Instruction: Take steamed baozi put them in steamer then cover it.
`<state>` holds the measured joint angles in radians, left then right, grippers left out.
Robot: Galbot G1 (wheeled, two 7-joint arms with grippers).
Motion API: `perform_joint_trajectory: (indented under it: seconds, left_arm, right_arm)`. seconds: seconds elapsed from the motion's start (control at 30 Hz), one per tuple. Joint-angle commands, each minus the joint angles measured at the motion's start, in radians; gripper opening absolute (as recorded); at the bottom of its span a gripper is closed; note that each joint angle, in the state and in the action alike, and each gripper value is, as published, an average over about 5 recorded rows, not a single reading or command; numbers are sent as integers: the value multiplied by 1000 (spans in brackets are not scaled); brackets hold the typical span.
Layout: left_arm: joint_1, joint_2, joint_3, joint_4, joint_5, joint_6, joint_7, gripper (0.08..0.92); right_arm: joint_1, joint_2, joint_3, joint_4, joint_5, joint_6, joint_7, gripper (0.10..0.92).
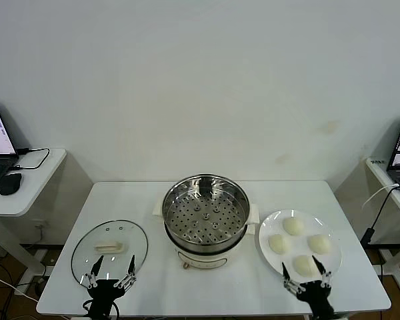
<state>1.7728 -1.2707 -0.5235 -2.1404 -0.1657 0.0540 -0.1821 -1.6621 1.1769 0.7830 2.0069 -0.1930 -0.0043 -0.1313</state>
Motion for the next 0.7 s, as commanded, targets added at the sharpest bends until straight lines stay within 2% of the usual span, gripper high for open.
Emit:
perform_joint_trajectory:
  seconds: [0.03, 0.2, 0.33, 0.5, 0.7]
  left_arm:
    - [-21, 6, -5, -2, 72, 37, 14, 823]
    - [-38, 9, -6, -5, 90, 53, 11, 823]
    - [-46, 8, -13, -1, 97, 58, 5, 823]
    - [-46, 6, -19, -7, 113, 55, -6, 823]
    - [-41, 11, -26, -12, 115, 55, -11, 823]
  right_arm:
    - [86, -93, 75, -9, -184, -43, -18, 823]
    - [224, -312, 101, -110, -315, -73, -197, 823]
    - [361, -473, 49, -222, -330, -64, -342, 823]
    - [592, -619, -157, -382, -265, -57, -502, 823]
    - [925, -720, -525, -543, -119, -57, -702, 823]
